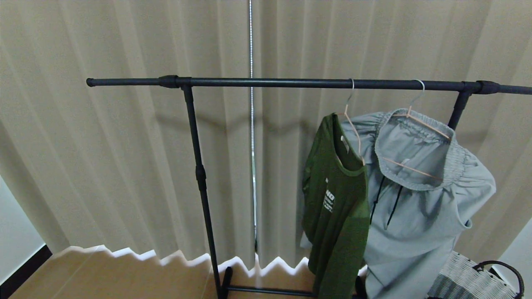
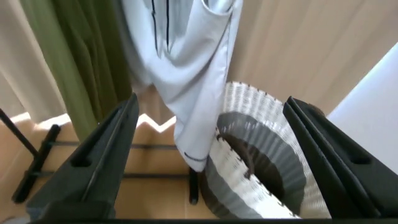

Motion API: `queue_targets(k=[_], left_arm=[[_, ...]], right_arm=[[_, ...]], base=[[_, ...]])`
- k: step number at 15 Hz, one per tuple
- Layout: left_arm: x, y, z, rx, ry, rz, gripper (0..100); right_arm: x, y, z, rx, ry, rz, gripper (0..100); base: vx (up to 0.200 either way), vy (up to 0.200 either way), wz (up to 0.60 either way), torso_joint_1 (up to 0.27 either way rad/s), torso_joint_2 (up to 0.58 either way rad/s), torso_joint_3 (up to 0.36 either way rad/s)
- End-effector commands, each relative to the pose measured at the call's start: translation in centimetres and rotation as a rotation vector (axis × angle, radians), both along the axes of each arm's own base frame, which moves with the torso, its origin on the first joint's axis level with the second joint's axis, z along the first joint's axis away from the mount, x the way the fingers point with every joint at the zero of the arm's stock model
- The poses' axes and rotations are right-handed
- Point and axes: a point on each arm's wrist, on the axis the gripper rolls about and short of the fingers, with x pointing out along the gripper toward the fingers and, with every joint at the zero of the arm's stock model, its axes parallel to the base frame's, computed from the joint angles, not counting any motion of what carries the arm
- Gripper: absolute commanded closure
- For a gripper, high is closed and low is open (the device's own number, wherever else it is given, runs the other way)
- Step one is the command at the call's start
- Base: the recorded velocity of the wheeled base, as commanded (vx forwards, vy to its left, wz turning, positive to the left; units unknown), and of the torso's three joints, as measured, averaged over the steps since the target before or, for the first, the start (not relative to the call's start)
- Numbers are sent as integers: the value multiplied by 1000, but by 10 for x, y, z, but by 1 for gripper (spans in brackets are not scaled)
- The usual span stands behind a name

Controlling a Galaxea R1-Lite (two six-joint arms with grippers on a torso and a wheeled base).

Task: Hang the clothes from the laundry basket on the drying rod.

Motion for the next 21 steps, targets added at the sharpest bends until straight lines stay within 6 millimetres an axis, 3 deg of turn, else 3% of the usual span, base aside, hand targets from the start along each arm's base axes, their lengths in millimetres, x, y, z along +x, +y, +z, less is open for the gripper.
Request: queue_targets(k=[1,4,7,15,18,21], left_arm=[[0,0,0,-1,-1,-4,0],[0,-1,0,-8,-1,-93,0],[0,-1,0,-6,0,-110,0],[-1,0,0,5,-5,-191,0],[-3,2,0,1,-23,-318,0],[-3,2,0,-4,-26,-305,0]], right_arm=[[-2,-1,-2,-1,-29,46,0],[-5,1,-4,16,-67,153,0],[-5,1,-8,90,-106,153,0],[-2,1,-11,83,-139,175,0],[-2,1,-12,64,-135,175,0],[-2,1,-12,66,-135,174,0]], base=[[0,0,0,0,0,0],[0,0,0,0,0,0],[0,0,0,0,0,0],[0,0,0,0,0,0],[0,0,0,0,0,0],[0,0,0,0,0,0]])
